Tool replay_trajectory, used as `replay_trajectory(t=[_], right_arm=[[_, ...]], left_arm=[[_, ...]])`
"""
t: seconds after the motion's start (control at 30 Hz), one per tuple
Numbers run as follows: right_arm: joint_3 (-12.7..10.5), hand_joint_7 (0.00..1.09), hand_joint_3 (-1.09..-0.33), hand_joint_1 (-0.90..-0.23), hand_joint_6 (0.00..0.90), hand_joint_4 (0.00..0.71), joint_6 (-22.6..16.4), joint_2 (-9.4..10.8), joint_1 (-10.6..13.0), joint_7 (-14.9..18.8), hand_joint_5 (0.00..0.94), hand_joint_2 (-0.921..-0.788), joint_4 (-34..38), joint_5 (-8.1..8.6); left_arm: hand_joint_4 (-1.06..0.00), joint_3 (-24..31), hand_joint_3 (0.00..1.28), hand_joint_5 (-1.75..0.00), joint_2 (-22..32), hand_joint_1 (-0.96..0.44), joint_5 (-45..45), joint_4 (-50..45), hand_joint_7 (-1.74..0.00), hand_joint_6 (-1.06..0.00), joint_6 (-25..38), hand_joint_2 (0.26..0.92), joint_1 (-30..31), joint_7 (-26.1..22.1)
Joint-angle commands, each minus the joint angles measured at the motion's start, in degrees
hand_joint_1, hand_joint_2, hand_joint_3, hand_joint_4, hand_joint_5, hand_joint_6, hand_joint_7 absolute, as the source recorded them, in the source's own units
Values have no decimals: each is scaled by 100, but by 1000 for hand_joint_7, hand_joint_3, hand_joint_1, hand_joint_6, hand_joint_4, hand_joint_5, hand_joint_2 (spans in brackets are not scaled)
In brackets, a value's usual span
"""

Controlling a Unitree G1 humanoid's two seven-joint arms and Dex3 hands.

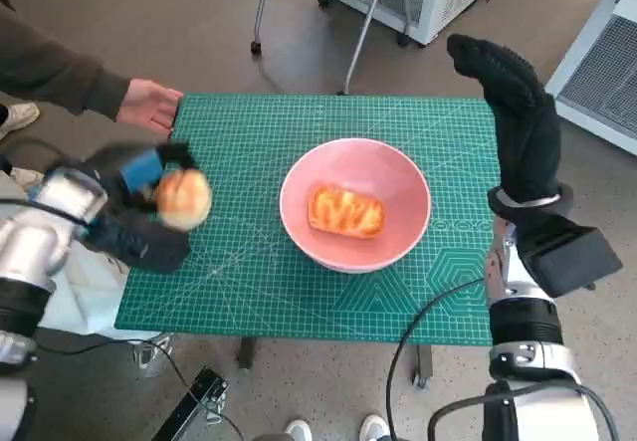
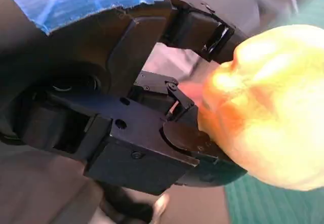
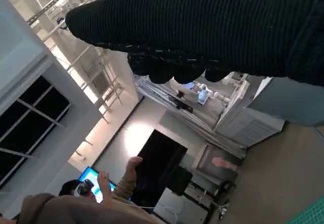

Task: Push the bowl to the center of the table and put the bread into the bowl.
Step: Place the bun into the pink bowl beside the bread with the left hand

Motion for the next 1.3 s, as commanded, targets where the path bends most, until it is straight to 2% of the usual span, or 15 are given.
replay_trajectory(t=[0.03, 0.27, 0.53, 0.97, 1.03, 1.1, 1.2, 1.3], right_arm=[[11, 699, -747, -607, -1, 277, 106, -13, 164, 36, 0, -921, -6, 16], [9, 694, -744, -610, -1, 277, 127, 3, 166, 80, 0, -921, -35, 64], [8, 689, -737, -608, -1, 278, 90, -5, 140, 27, 1, -921, 4, 6], [40, 682, -738, -600, -1, 279, 21, 21, 191, -95, 1, -921, -61, -117], [47, 682, -738, -600, -1, 279, 17, 11, 204, -131, 1, -921, -85, -149], [47, 682, -738, -600, -1, 279, 18, -6, 222, -165, 1, -921, -108, -177], [38, 682, -736, -602, -1, 279, 23, -26, 251, -207, 1, -921, -142, -204], [25, 682, -733, -609, -1, 280, 22, -52, 284, -242, 2, -921, -180, -213]], left_arm=[[-717, 468, 49, -1052, 11, 1, -464, -683, -1233, -643, 88, 920, -255, -290], [-738, 826, 36, -1081, -334, 1, -880, -1386, -1175, -652, 217, 919, -545, -496], [-738, 529, 33, -1063, -749, 1, -535, -1289, -1182, -657, 46, 920, -932, -216], [-689, -504, 62, -1071, -1760, 2, 324, -19, -1261, -641, -165, 920, -1538, 352], [-662, -703, 96, -1175, -1923, 2, 472, 259, -1223, -593, -159, 920, -1591, 411], [-630, -903, 149, -1236, -2081, 2, 606, 562, -1274, -506, -170, 921, -1629, 512], [-580, -1134, 181, -1230, -2286, 2, 735, 1013, -1356, -481, -196, 921, -1683, 720], [-555, -1351, 190, -1219, -2508, 2, 802, 1546, -1389, -485, -289, 921, -1683, 1138]])
